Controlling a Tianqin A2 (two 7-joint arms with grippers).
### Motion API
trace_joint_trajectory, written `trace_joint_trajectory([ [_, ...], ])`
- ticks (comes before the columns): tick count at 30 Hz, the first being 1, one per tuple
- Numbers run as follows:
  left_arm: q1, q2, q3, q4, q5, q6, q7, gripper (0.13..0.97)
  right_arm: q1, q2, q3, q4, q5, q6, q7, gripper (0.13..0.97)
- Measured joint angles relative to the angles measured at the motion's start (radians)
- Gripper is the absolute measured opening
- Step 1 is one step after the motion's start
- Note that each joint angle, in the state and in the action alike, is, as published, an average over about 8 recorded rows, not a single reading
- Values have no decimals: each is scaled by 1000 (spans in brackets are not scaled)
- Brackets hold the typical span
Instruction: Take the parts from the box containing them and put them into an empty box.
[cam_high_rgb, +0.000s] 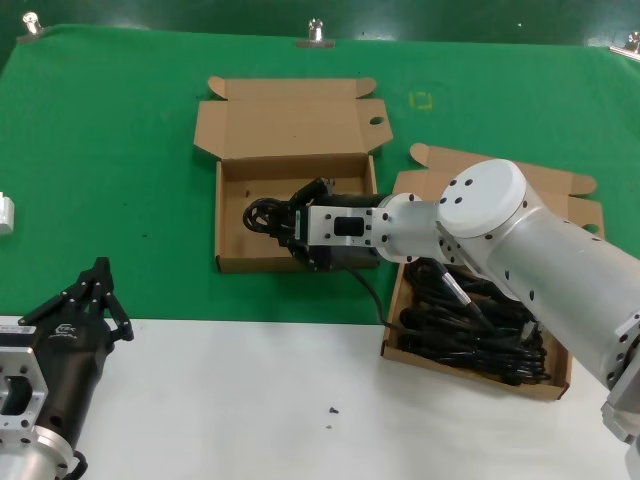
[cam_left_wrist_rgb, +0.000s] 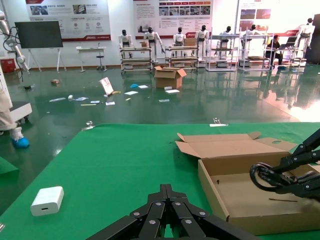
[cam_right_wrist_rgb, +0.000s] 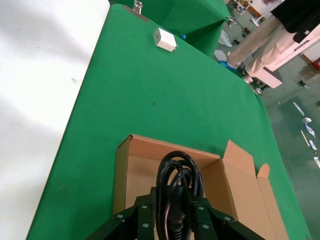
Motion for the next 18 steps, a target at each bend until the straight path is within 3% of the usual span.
trace_joint_trajectory([
  [10, 0, 0, 0, 0, 0, 0, 0, 139, 0, 0, 0, 0, 0, 0, 0, 284],
  [18, 0, 0, 0, 0, 0, 0, 0, 139, 0, 0, 0, 0, 0, 0, 0, 396],
])
